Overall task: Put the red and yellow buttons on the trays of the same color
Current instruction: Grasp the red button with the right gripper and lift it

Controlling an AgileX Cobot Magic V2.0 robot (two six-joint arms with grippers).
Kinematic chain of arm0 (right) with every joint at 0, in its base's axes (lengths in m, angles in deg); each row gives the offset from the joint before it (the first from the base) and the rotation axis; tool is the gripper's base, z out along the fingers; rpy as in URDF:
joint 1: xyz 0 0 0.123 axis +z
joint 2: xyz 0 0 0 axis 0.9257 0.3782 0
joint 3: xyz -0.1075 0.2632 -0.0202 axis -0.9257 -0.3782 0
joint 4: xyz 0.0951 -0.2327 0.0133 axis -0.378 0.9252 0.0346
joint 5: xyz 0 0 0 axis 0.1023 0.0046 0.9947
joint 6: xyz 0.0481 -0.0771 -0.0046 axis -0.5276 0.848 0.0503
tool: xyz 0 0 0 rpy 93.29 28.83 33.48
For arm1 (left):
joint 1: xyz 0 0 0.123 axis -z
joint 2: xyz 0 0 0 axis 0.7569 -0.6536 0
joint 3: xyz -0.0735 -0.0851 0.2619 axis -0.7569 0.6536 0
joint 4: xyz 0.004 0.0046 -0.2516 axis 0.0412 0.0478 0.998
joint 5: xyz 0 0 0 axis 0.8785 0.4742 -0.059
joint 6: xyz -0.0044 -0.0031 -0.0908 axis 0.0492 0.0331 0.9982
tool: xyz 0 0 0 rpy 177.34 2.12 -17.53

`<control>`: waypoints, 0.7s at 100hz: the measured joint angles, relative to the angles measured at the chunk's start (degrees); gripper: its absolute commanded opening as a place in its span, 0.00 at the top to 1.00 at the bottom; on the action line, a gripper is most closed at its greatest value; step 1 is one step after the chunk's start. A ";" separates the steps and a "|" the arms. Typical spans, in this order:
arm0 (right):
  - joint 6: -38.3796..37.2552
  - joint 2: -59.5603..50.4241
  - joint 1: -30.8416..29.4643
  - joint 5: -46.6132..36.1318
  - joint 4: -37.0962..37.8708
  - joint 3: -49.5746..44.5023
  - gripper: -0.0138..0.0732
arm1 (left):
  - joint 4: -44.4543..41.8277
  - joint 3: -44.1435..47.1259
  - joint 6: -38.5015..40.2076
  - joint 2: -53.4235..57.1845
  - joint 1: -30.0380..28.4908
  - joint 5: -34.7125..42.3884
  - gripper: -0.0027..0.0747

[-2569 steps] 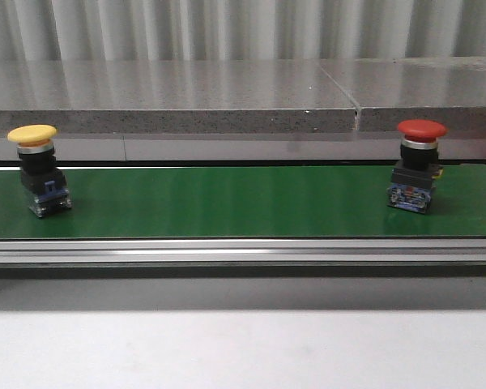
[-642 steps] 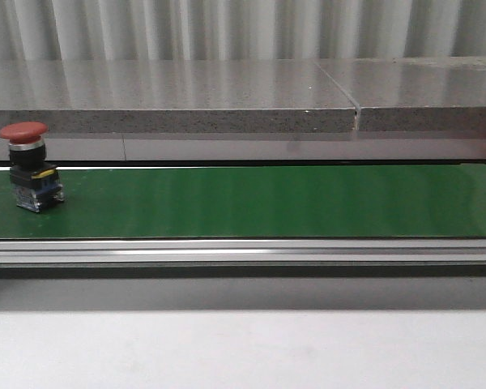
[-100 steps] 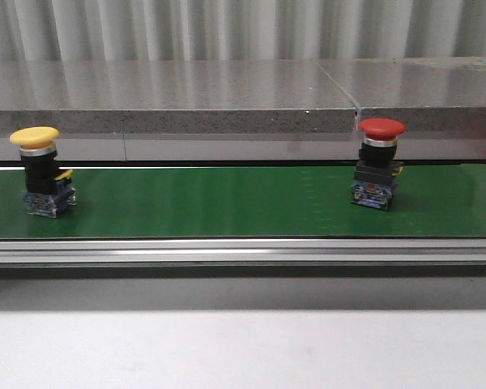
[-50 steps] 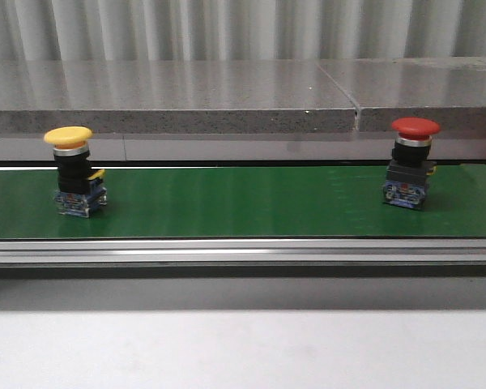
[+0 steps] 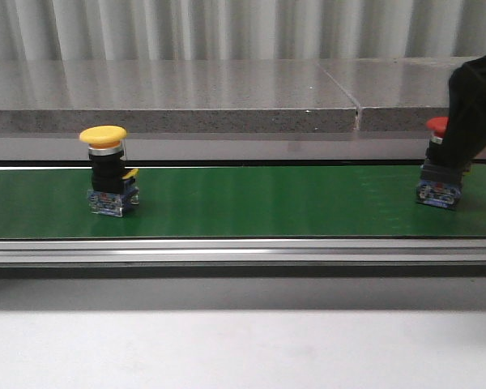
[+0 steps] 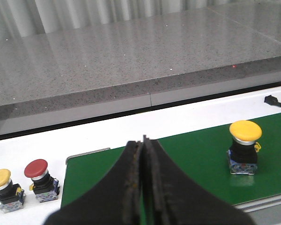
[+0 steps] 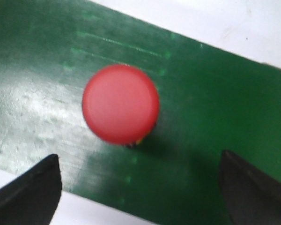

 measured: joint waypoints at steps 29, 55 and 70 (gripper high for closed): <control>0.07 8.02 -0.12 -0.75 0.00 6.22 0.31 | 0.00 0.00 0.00 0.00 0.00 0.00 0.99; 0.07 10.42 -1.95 6.24 0.00 8.84 0.69 | 0.00 0.00 0.00 0.00 0.00 0.00 0.99; 0.07 10.47 -3.88 10.07 0.00 12.50 0.70 | 0.00 0.00 0.00 0.00 0.00 0.00 0.99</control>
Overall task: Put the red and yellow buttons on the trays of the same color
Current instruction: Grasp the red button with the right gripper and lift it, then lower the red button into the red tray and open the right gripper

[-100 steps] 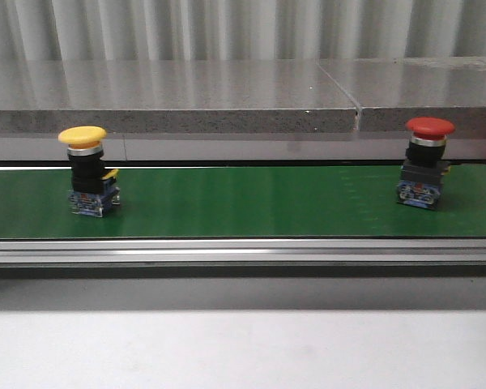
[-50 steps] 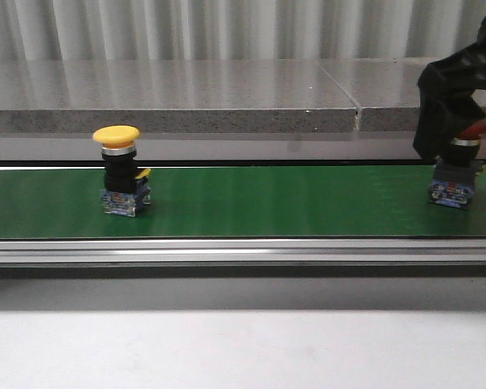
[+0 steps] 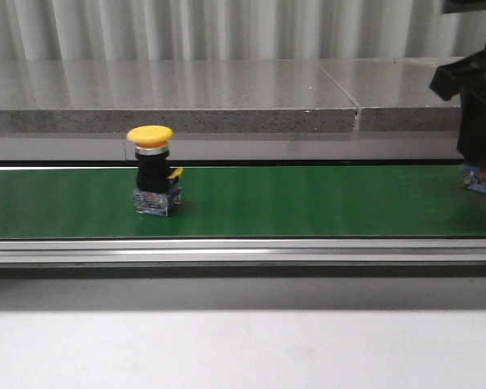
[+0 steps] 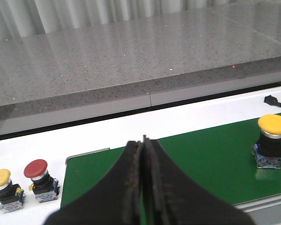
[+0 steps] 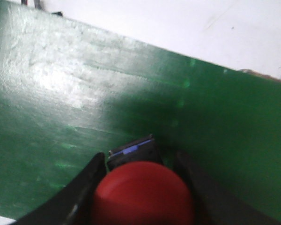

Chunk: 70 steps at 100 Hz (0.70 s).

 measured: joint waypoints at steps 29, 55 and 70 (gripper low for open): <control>0.00 0.09 -10.13 5.21 -0.11 12.11 0.70 | 0.00 0.00 0.00 0.00 0.00 0.00 0.99; 0.00 2.41 -24.66 4.44 -0.11 21.91 0.70 | 0.00 0.00 0.00 0.00 0.00 0.00 0.99; 0.00 7.86 -31.19 3.89 -0.11 26.57 0.70 | 0.00 0.00 0.00 0.00 0.00 0.00 0.99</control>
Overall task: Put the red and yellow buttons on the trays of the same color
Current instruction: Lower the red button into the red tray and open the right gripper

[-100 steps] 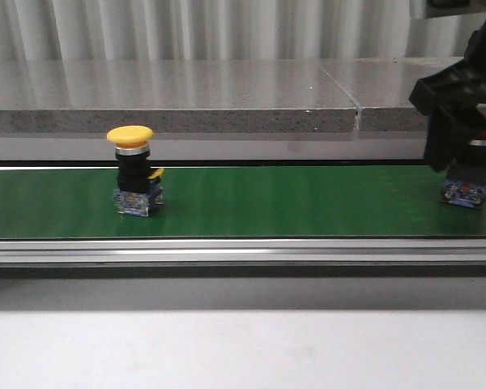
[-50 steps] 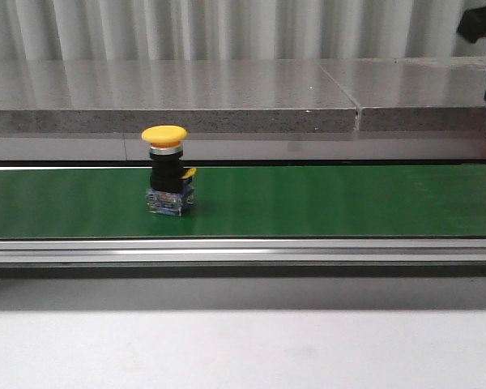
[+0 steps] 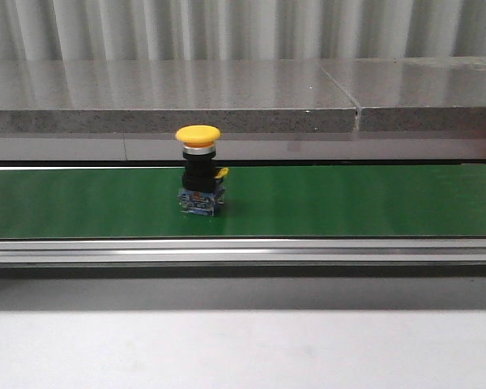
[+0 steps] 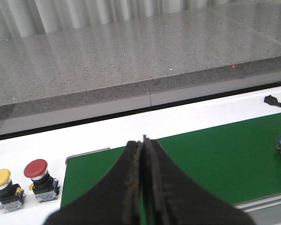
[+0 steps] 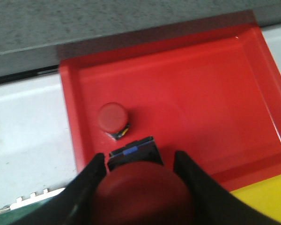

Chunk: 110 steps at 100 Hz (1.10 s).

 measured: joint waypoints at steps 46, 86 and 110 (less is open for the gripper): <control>0.00 22.07 -3.63 -1.07 -1.31 15.15 0.70 | 0.00 0.00 0.00 0.00 0.00 0.00 0.99; 0.00 31.26 -3.63 -1.32 -1.31 19.41 0.70 | 0.00 0.09 0.00 0.09 0.00 0.00 0.99; 0.00 33.81 -3.63 -1.43 -1.31 19.41 0.63 | 0.00 0.09 0.00 0.09 0.00 0.00 0.99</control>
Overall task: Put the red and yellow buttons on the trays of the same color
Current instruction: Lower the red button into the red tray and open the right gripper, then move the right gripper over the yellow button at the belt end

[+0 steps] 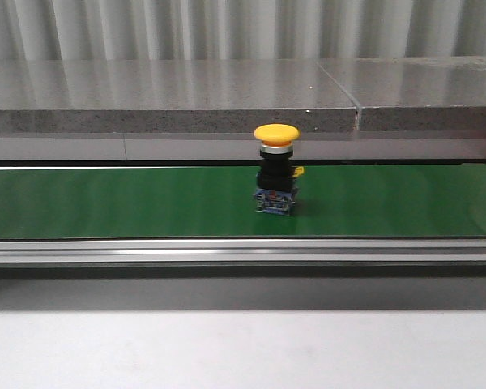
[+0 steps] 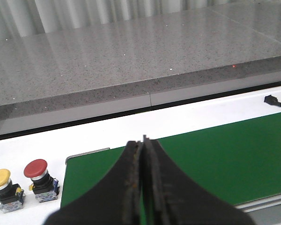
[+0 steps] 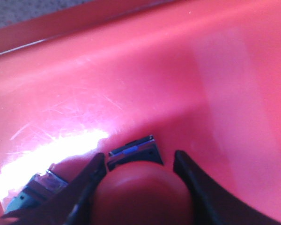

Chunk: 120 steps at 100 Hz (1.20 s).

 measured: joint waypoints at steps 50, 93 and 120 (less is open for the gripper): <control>0.00 0.00 -0.37 1.35 0.00 3.24 0.15 | 0.00 0.00 0.00 0.00 0.00 0.00 0.99; 0.00 -10.14 -0.99 6.66 0.00 5.32 0.15 | 0.00 0.00 0.00 0.00 0.00 0.00 0.99; 2.09 -19.74 4.58 11.26 0.00 5.32 0.15 | 0.00 0.00 0.00 0.00 0.00 0.00 0.99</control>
